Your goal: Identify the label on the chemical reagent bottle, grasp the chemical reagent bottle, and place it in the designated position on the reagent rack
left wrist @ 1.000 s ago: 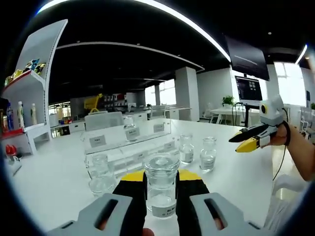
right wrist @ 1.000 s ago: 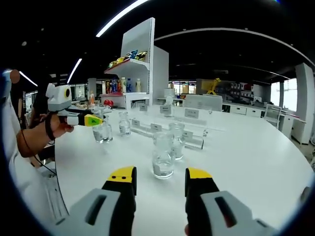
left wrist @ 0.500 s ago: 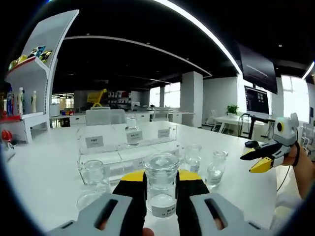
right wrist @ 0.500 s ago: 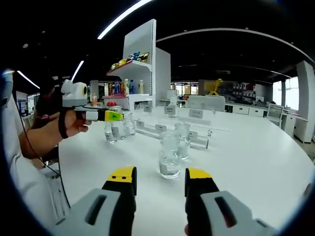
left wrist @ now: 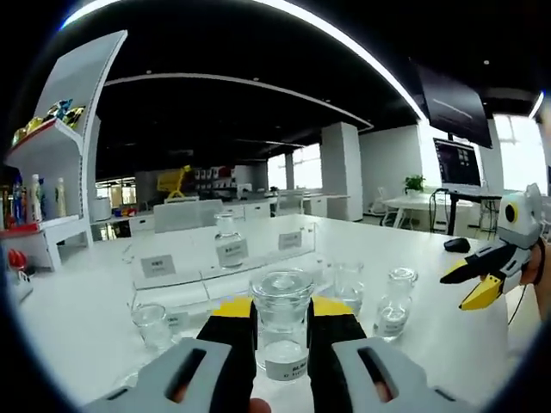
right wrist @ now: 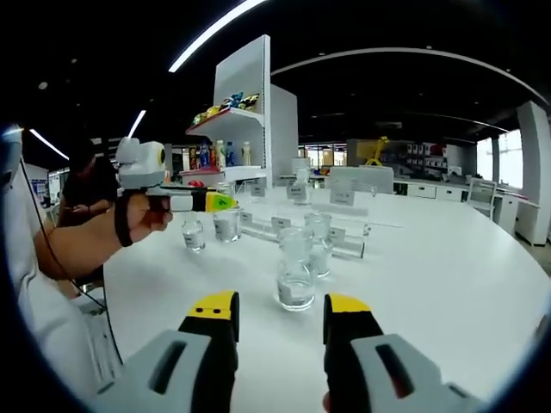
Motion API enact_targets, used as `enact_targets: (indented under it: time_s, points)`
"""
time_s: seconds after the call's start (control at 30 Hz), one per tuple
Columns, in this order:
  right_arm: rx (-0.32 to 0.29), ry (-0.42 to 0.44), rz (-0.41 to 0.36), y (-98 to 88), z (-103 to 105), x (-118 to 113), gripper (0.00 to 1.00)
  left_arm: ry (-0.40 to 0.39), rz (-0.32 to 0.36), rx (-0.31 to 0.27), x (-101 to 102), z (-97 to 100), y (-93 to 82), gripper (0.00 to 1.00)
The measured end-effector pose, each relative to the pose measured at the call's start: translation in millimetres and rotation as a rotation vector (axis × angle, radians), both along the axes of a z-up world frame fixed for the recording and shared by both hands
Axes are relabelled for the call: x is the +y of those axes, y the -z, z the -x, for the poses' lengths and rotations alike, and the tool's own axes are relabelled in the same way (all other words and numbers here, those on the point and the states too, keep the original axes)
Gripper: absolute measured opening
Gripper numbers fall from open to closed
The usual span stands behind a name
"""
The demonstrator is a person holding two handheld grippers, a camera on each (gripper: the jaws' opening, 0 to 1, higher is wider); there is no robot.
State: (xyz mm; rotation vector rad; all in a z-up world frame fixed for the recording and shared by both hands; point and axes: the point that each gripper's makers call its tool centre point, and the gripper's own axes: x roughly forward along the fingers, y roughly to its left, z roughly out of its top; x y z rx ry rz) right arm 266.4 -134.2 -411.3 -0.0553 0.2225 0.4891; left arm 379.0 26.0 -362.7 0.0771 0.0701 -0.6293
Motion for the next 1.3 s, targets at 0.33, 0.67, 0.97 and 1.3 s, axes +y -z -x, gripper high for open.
enact_targets:
  time_s: [0.33,0.67,0.97,1.3]
  points:
    - [0.019,-0.008,-0.002,5.9,1.8,1.3,0.37,-0.03,0.038,-0.02,-12.5,-26.7,-11.4,0.22]
    - [0.032,-0.03,0.004,10.8,2.3,7.8,0.37,-0.086,0.071,-0.042,-16.8,-55.3,-22.1,0.22]
    - [0.037,-0.041,0.016,7.1,5.2,9.1,0.37,-0.111,0.061,-0.03,-23.4,-81.5,-21.0,0.22]
    - [0.04,-0.061,0.016,8.8,5.0,18.4,0.37,-0.156,0.048,-0.023,-17.3,-103.0,-14.4,0.22]
